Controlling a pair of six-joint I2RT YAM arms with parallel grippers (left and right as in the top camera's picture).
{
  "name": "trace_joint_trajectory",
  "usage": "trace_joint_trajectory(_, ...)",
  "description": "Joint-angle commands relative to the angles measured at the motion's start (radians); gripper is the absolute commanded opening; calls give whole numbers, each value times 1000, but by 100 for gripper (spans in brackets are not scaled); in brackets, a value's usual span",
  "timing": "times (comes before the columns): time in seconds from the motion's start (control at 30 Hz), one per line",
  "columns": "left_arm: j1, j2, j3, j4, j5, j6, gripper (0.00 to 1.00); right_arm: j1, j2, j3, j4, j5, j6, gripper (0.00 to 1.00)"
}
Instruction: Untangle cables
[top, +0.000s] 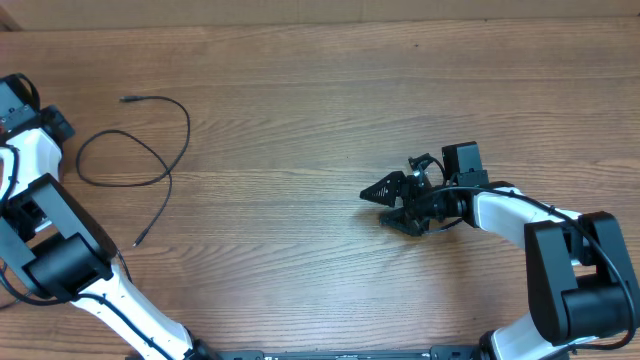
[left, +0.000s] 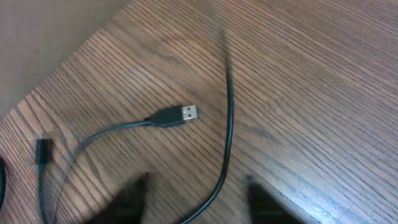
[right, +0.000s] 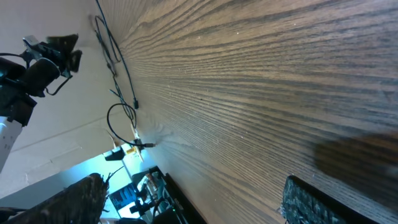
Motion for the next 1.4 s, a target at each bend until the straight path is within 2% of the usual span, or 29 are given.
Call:
trace_joint_trajectory(0.0, 9, 16, 15, -5, -13, -8, 100, 5, 5, 5, 3, 10, -9, 89)
trace_joint_trajectory(0.13, 9, 16, 28, -44, -4, -31, 100, 5, 5, 5, 3, 10, -10, 89)
trace_joint_trajectory(0.27, 9, 15, 102, -142, 71, -31, 100, 5, 5, 5, 3, 10, -9, 89)
trace_joint_trajectory(0.47, 7, -2, 343, -378, 181, -18, 100, 5, -3, 6, 72, 56, -8, 85)
trace_joint_trajectory(0.57, 5, -14, 469, -527, 274, -13, 100, 5, -24, 42, 101, 160, -9, 85)
trace_joint_trajectory(0.73, -15, -45, 555, -702, 431, -14, 100, 5, -46, 154, 82, 214, -31, 85)
trace_joint_trajectory(0.8, -40, -71, 555, -750, 423, -8, 100, 4, -56, 222, 6, 263, -77, 85)
trace_joint_trajectory(0.97, -179, -126, 555, -893, 290, 32, 100, 4, -70, 493, -406, 545, -288, 86)
trace_joint_trajectory(1.03, -229, -130, 554, -932, 307, 30, 100, 4, -71, 581, -520, 635, -331, 86)
trace_joint_trajectory(1.17, -297, -130, 547, -985, 400, 23, 100, 4, -75, 684, -640, 767, -351, 86)
trace_joint_trajectory(1.27, -371, -130, 537, -1023, 391, 19, 100, 4, -90, 733, -684, 811, -376, 87)
trace_joint_trajectory(1.37, -455, -130, 531, -1066, 319, 6, 100, 4, -124, 743, -692, 836, -375, 88)
